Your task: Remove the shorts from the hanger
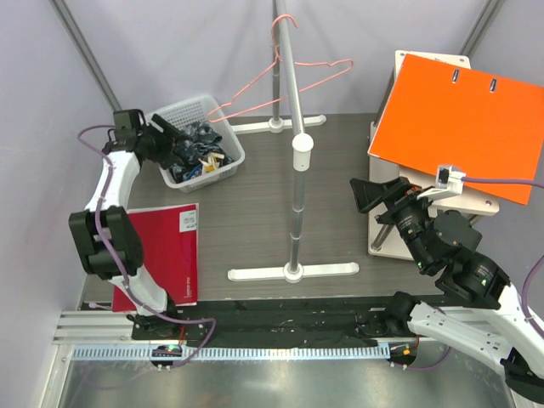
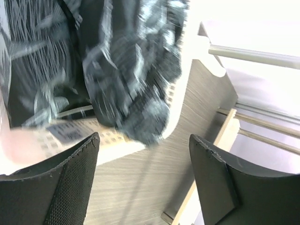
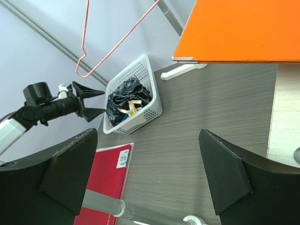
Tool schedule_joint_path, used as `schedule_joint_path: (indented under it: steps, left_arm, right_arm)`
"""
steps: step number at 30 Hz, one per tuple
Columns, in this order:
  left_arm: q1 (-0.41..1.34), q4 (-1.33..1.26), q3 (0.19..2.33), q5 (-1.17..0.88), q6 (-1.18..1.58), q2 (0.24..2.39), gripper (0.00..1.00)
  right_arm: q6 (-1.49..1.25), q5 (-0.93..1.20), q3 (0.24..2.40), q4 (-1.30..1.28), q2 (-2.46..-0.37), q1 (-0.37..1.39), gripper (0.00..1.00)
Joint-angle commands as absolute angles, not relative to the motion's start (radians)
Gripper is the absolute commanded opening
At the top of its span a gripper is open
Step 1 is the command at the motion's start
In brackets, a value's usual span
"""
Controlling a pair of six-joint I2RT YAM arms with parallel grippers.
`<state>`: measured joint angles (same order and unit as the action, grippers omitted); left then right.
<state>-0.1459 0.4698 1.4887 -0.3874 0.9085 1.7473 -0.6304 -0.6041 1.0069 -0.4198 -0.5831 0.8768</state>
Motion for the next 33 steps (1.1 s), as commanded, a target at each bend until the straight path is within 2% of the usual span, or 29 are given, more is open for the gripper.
schedule_joint_path:
  steps: [1,5,8,9,12,15,19,21,27,33]
  left_arm:
    - [-0.149,0.466,1.438,-0.367,0.899,1.588,0.77]
    - [-0.108,0.433,1.271,-0.384,0.902,1.424,0.77]
    - [0.07,0.4,1.175,-0.339,0.881,1.283,0.76]
    - [0.184,0.402,1.136,-0.318,0.862,1.231,0.76]
    - [0.335,0.391,1.022,-0.24,0.867,1.151,0.75]
    - [0.383,0.331,0.892,-0.213,0.911,1.023,0.76]
    - [0.425,0.258,0.793,-0.302,0.945,0.908,0.77]
    - [0.475,0.215,0.769,-0.353,0.946,0.89,0.77]
    - [0.667,0.123,0.623,-0.333,0.945,0.776,0.79]
    - [0.732,0.04,0.398,-0.307,1.015,0.583,0.83]
  right_arm:
    - [-0.615,-0.618,1.028,-0.402,-0.595,0.879,0.95]
    - [-0.606,-0.614,1.026,-0.405,-0.594,0.879,0.95]
    - [-0.598,-0.591,1.022,-0.405,-0.595,0.879,0.95]
    - [-0.585,-0.58,1.022,-0.405,-0.595,0.879,0.95]
    - [-0.555,-0.508,1.022,-0.405,-0.592,0.879,0.95]
    - [-0.535,-0.396,1.023,-0.411,-0.572,0.879,0.95]
    - [-0.511,-0.281,0.99,-0.442,-0.534,0.879,0.95]
    - [-0.515,-0.259,0.959,-0.454,-0.499,0.879,0.95]
    - [-0.609,-0.124,0.755,-0.434,-0.385,0.879,0.96]
    - [-0.762,-0.097,0.544,-0.371,-0.227,0.879,0.96]
